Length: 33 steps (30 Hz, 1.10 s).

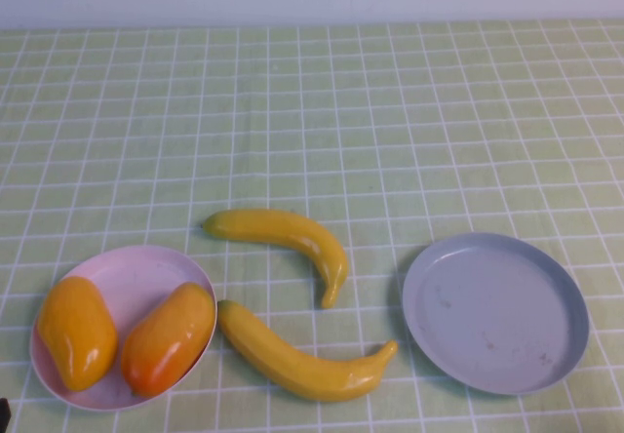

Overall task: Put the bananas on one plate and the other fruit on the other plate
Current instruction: Put another type of fruit in the right plate

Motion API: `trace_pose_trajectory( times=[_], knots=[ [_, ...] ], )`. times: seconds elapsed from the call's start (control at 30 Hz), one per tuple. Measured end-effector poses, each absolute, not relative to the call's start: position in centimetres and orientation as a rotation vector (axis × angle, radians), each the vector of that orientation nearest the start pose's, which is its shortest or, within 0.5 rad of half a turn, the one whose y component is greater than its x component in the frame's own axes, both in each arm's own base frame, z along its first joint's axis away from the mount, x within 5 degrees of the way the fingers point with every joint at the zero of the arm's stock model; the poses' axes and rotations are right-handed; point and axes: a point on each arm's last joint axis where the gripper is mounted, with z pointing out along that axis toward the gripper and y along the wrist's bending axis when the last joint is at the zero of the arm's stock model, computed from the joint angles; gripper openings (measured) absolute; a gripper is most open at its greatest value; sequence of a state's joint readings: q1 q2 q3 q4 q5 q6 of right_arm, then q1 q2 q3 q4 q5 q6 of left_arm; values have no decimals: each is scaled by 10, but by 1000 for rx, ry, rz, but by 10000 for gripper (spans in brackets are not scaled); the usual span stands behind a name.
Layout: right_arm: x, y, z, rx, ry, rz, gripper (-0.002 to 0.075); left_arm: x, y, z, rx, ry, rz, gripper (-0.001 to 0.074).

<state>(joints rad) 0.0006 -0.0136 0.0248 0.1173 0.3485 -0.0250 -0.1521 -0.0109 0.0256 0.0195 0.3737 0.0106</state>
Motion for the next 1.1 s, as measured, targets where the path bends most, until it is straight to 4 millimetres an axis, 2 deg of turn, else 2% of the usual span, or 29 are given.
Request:
trace_pose_trajectory(
  times=[0.87,0.97,1.1],
  knots=[
    [53,4,175,53,1836,101,-17,52,-7,171,171,1866,-73,2],
    [54,6,179,121,1784,194,-17,52,-7,171,171,1866,-73,2],
    [56,9,190,333,1650,449,-17,52,-7,171,171,1866,-73,2]
  ],
)
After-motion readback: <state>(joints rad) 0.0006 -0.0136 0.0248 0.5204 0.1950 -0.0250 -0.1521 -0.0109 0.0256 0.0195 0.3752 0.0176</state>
